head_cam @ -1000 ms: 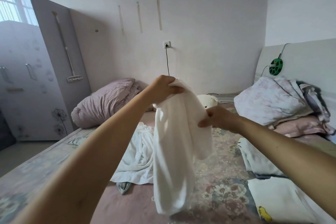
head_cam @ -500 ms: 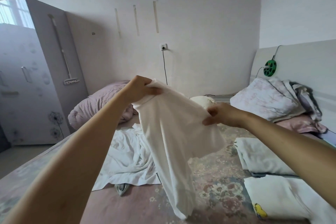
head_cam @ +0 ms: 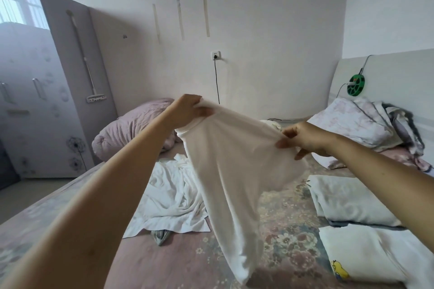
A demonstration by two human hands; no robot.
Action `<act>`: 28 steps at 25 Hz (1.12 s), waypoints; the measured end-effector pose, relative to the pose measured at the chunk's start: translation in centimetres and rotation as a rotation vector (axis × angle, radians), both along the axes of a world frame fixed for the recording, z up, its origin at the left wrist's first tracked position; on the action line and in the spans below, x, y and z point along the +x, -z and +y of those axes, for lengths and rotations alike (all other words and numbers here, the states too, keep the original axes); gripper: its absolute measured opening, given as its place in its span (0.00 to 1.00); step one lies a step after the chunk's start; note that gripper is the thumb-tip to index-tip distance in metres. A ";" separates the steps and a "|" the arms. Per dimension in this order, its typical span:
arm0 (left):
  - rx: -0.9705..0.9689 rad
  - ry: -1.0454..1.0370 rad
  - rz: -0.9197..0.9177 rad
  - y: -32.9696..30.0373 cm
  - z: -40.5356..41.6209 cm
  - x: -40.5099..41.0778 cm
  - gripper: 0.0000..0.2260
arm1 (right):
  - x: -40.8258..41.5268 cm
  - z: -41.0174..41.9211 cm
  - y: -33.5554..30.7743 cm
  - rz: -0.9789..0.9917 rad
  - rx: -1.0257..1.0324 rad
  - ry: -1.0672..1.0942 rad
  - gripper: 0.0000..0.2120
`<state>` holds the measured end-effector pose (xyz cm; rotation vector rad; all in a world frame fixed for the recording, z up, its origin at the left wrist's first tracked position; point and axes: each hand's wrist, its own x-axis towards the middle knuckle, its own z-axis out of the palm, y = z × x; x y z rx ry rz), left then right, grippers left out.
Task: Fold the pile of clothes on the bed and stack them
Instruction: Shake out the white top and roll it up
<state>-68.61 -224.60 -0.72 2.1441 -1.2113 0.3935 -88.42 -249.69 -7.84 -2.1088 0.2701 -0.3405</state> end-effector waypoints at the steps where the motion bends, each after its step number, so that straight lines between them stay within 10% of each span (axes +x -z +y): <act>1: 0.013 -0.024 -0.053 0.3 -0.5 0.2 0.18 | 0.7 -0.3 0.3 -0.008 0.054 -0.007 0.11; 7: 0.170 -0.069 -0.041 2.2 -6.0 5.0 0.16 | 8.1 -4.3 3.2 -0.032 -0.002 0.102 0.04; 17: -0.180 0.141 0.009 -1.3 -13.3 13.3 0.25 | 15.5 -11.6 0.2 -0.364 -0.007 0.240 0.14; 25: 0.069 0.148 0.351 22.8 -9.0 5.0 0.18 | 10.5 -8.5 22.0 0.138 -0.178 0.248 0.04; 28: 0.440 0.198 0.380 35.1 -5.4 -1.3 0.19 | 5.9 -5.7 31.1 0.338 -0.278 0.171 0.08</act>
